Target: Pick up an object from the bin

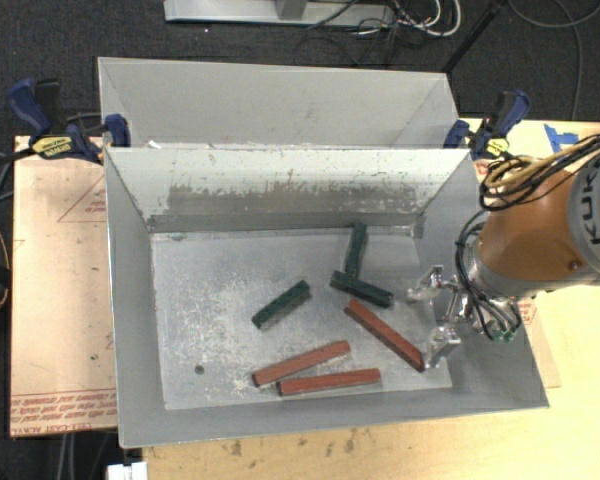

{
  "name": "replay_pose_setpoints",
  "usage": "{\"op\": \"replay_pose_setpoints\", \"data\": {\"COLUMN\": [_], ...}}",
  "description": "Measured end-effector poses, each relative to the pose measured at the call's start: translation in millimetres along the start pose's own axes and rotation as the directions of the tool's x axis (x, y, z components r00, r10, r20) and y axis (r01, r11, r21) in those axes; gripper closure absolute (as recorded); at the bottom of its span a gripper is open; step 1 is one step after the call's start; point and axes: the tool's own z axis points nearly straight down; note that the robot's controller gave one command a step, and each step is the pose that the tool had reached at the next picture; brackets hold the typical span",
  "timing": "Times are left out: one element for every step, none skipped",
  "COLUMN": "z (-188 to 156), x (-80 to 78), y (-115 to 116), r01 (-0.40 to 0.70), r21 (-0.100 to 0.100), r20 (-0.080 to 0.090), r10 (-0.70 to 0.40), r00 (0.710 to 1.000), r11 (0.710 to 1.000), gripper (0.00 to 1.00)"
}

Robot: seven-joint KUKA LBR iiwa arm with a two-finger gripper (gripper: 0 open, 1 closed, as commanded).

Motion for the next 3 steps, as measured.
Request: {"op": "replay_pose_setpoints", "data": {"z": [0,-2,-1], "x": [0.8,20.4,13.9], "y": [0,39,40], "r01": [0.001,-0.23,-0.232], "r21": [0.0,0.004,0.001], "r20": [-0.004,-0.022,0.009], "r10": [-0.001,0.23,0.232], "r00": [1.0,0.973,0.973], "r11": [1.0,0.973,0.973], "gripper": [0.0,1.0,0.0]}}
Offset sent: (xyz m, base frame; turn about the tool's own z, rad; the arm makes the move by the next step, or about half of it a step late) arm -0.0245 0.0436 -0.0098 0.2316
